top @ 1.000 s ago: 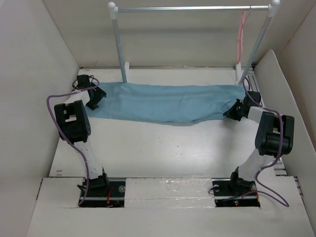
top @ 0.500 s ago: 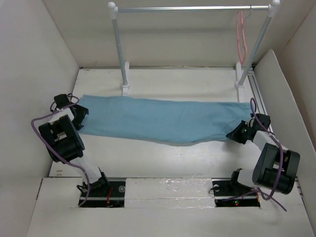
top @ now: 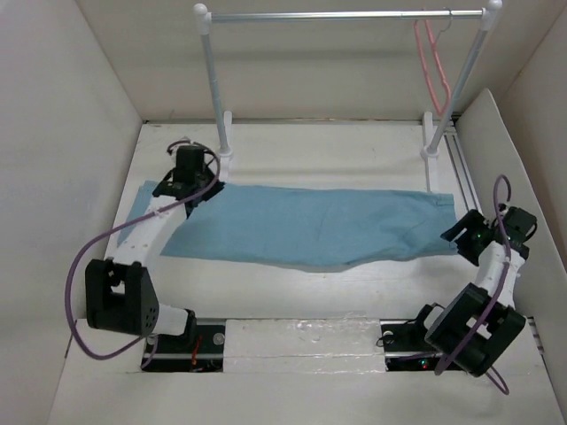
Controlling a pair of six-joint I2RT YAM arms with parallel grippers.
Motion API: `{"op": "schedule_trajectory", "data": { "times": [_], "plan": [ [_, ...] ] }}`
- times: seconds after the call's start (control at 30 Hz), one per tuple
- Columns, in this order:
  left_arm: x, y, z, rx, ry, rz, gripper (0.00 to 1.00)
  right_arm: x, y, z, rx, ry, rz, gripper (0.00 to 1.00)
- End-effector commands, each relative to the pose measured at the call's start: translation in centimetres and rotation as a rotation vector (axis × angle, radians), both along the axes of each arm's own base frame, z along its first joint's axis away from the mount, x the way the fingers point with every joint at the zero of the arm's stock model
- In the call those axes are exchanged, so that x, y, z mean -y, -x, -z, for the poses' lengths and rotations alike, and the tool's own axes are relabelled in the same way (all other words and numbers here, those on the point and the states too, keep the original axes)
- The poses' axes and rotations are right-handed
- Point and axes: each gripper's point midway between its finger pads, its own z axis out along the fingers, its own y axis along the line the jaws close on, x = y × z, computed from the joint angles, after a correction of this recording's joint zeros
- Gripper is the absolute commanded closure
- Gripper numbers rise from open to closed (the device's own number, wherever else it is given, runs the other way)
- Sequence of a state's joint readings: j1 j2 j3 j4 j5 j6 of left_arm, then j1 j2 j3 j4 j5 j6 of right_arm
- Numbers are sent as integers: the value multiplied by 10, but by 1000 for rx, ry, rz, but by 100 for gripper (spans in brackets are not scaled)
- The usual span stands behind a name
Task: Place the trousers on the hanger
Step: Fold the trousers at the center of the board.
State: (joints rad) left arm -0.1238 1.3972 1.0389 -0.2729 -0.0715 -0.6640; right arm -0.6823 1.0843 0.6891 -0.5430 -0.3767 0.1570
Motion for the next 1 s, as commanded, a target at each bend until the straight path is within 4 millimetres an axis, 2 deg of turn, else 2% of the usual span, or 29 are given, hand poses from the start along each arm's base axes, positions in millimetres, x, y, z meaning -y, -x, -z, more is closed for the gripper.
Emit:
{"op": "schedule_trajectory", "data": {
  "times": [0.0, 0.03, 0.07, 0.1, 0.13, 0.17, 0.2, 0.23, 0.27, 0.3, 0.4, 0.5, 0.6, 0.63, 0.67, 0.7, 0.73, 0.77, 0.8, 0.83, 0.87, 0.93, 0.97],
  "plan": [
    [49, 7, -29, 91, 45, 145, 100, 15, 16, 21, -49, -73, 100, 28],
    [72, 13, -20, 65, 47, 206, 100, 27, 22, 27, -51, -105, 155, 28],
    [82, 15, -16, 60, 42, 236, 100, 31, 22, 29, -44, -119, 170, 27],
    [98, 19, -6, 50, 33, 302, 100, 46, 17, 31, -23, -108, 205, 23],
    [99, 19, -2, 44, 29, 307, 100, 46, 17, 31, -23, -107, 205, 23],
    [116, 26, 1, 37, 53, 371, 100, 52, 17, 38, -22, -135, 227, 23],
    [126, 29, 4, 35, 65, 405, 100, 57, 9, 36, 13, -133, 220, 22],
    [136, 31, 4, 52, 78, 440, 100, 57, 7, 40, 14, -151, 220, 22],
    [150, 41, 11, 41, 74, 481, 100, 55, 5, 48, 4, -189, 233, 22],
    [157, 45, 12, 42, 71, 502, 100, 60, 0, 50, 24, -185, 244, 22],
    [179, 57, 13, 62, 54, 571, 100, 55, -3, 64, 15, -212, 275, 22],
    [187, 59, 20, 51, 29, 586, 100, 48, -12, 72, 19, -230, 280, 23],
    [185, 59, 41, -2, 6, 576, 100, 49, -19, 72, 30, -229, 291, 28],
    [177, 57, 56, -30, -37, 545, 100, 47, -23, 72, 30, -226, 282, 30],
    [175, 57, 64, -48, -49, 540, 100, 48, -24, 71, 34, -227, 286, 33],
    [173, 59, 72, -66, -64, 540, 100, 50, -28, 69, 55, -221, 277, 54],
    [167, 65, 89, -116, -86, 534, 100, 49, -30, 65, 70, -223, 268, 65],
    [164, 68, 96, -136, -95, 530, 100, 50, -32, 58, 86, -214, 255, 78],
    [162, 71, 103, -158, -104, 529, 100, 50, -35, 47, 101, -209, 239, 99],
    [157, 79, 116, -201, -114, 531, 100, 53, -37, 33, 122, -181, 224, 100],
    [155, 83, 121, -217, -115, 531, 100, 51, -39, 4, 175, -112, 183, 100],
    [151, 95, 135, -257, -114, 541, 100, 45, -36, -38, 221, -44, 143, 100],
    [149, 99, 140, -272, -114, 543, 100, 36, -35, -73, 292, 45, 86, 100]
  ]
}}
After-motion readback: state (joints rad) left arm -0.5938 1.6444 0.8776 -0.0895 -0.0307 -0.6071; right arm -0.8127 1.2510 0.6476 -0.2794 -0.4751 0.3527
